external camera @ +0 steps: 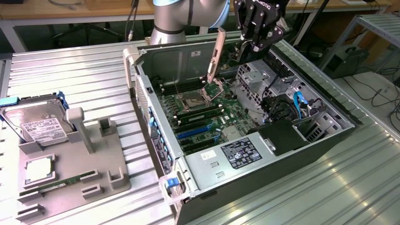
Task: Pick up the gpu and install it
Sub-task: 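Insert the gpu into the slot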
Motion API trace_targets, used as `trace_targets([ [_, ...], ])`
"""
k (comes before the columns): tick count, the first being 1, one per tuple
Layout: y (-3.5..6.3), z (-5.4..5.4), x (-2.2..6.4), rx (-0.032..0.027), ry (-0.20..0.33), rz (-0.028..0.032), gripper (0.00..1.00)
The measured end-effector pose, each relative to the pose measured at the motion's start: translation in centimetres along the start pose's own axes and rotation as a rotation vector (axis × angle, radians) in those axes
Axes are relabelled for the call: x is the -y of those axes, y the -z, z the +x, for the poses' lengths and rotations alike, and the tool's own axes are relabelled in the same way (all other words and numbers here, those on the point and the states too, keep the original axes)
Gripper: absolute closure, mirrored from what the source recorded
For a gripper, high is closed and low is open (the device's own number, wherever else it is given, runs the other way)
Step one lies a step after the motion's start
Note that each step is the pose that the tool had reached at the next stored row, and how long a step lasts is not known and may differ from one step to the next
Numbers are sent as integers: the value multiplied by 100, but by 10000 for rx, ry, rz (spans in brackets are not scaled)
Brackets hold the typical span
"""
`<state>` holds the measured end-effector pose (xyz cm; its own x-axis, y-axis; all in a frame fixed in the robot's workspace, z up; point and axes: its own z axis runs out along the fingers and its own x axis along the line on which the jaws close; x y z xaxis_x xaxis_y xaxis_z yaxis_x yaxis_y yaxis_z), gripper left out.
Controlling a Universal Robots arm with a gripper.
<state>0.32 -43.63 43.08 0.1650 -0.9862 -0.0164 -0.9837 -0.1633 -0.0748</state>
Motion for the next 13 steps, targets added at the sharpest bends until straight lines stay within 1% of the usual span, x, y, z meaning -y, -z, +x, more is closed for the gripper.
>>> trace_targets([
  [2, -13, 0, -8, 0, -9, 0, 73],
  [3, -47, -5, -44, -3, -31, 0, 73],
  [5, -101, -10, -86, -7, -84, 1, 73],
  [9, -190, -32, -234, -13, -173, 3, 73],
  [10, -213, -34, -250, -20, -270, 4, 73],
  [13, -249, -33, -253, -45, -593, 10, 73],
])
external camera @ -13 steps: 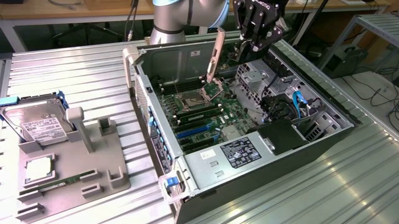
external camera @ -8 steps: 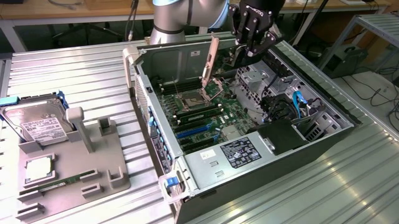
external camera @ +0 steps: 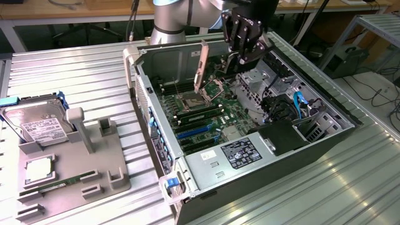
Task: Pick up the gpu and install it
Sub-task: 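Insert the gpu into the slot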
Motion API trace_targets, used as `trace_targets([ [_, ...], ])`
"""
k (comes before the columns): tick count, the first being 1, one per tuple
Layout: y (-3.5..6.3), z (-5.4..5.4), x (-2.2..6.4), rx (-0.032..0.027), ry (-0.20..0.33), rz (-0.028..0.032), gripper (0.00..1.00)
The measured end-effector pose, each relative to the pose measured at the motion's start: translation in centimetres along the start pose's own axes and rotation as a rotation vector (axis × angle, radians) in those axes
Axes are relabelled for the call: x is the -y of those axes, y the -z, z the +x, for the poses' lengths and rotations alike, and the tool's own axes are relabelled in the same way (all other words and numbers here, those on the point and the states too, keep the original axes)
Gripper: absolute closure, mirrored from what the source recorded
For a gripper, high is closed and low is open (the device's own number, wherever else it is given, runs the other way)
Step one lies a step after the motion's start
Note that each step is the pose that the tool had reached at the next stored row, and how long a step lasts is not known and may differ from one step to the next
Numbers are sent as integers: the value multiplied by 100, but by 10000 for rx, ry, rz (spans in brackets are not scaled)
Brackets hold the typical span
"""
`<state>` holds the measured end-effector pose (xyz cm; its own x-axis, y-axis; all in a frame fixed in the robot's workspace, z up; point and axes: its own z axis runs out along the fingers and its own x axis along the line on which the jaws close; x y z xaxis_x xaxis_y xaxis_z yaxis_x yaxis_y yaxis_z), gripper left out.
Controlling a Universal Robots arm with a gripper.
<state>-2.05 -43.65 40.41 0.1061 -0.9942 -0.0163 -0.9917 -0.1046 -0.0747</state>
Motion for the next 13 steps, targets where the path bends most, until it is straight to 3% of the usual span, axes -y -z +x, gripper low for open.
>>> trace_targets([
  [3, -20, 0, -2, -27, -248, 2, 73],
  [10, -48, 1, -7, -37, -250, 2, 73],
  [11, -52, 1, -8, -102, -247, -3, 73],
  [13, -55, 2, -9, -127, -244, -7, 73],
])
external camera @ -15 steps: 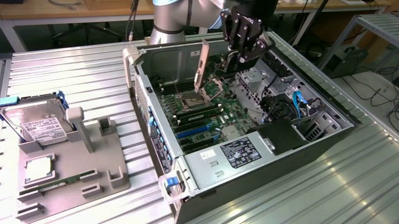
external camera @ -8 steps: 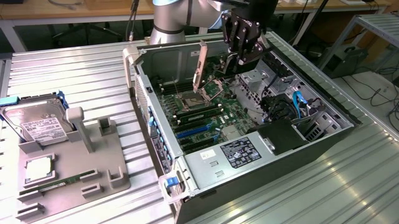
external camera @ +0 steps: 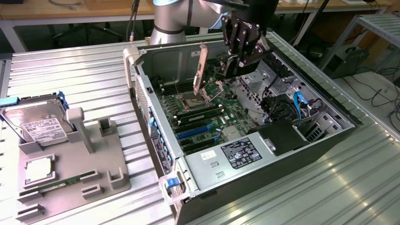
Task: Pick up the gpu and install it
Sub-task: 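Insert the gpu into the slot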
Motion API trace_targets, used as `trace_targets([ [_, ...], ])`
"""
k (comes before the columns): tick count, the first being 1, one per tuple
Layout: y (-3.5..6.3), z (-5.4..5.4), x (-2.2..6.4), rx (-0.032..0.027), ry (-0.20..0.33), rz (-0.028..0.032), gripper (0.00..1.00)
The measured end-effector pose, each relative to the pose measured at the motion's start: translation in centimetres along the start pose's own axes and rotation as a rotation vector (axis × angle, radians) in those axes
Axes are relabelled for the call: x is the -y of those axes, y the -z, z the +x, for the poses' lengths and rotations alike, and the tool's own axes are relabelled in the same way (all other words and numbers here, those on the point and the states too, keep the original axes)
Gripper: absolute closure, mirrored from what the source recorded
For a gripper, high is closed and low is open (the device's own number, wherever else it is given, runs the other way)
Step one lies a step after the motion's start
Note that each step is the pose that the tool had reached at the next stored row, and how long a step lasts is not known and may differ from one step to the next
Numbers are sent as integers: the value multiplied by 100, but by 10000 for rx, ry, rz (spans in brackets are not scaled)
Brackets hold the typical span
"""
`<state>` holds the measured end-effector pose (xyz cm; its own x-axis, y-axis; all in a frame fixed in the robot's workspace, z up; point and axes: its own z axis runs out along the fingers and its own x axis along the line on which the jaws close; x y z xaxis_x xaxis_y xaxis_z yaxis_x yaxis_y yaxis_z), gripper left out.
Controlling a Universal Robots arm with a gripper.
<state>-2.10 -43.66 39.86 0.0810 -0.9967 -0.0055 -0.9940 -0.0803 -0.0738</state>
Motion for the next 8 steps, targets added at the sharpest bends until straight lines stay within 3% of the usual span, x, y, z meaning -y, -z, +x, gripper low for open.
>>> trace_targets([
  [8, -4, 2, 3, -10, 3, 0, 73],
])
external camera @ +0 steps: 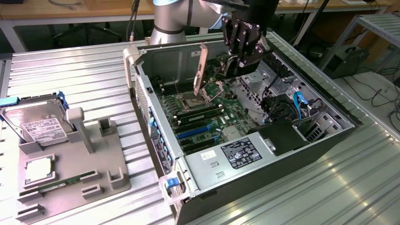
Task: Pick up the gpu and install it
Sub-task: 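Insert the gpu into the slot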
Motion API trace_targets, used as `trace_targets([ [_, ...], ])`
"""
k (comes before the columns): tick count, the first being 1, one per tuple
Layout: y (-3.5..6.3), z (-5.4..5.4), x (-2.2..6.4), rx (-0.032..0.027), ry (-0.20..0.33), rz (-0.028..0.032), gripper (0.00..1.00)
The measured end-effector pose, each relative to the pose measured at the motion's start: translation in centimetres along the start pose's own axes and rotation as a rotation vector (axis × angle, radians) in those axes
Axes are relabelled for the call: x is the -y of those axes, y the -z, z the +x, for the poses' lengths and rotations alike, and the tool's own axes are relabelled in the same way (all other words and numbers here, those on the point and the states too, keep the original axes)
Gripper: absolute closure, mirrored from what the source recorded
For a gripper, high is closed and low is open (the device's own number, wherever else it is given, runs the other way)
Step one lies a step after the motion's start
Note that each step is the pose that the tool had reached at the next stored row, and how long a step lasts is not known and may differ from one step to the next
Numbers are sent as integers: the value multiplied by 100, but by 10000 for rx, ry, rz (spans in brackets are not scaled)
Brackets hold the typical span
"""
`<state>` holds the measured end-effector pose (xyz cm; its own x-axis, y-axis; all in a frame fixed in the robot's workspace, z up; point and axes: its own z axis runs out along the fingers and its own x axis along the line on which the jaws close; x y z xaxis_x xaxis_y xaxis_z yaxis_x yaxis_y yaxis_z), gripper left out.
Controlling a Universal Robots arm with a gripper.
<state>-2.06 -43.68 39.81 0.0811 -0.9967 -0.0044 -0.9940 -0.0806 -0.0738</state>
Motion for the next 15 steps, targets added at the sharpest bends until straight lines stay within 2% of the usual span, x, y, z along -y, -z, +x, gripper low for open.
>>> trace_targets([
  [5, -43, -6, -3, -32, -425, 2, 73],
  [9, -115, -9, -12, -66, -854, 2, 73],
  [11, -159, -19, -28, -69, -890, 4, 73],
  [15, -249, -52, -202, -76, -889, 16, 73],
])
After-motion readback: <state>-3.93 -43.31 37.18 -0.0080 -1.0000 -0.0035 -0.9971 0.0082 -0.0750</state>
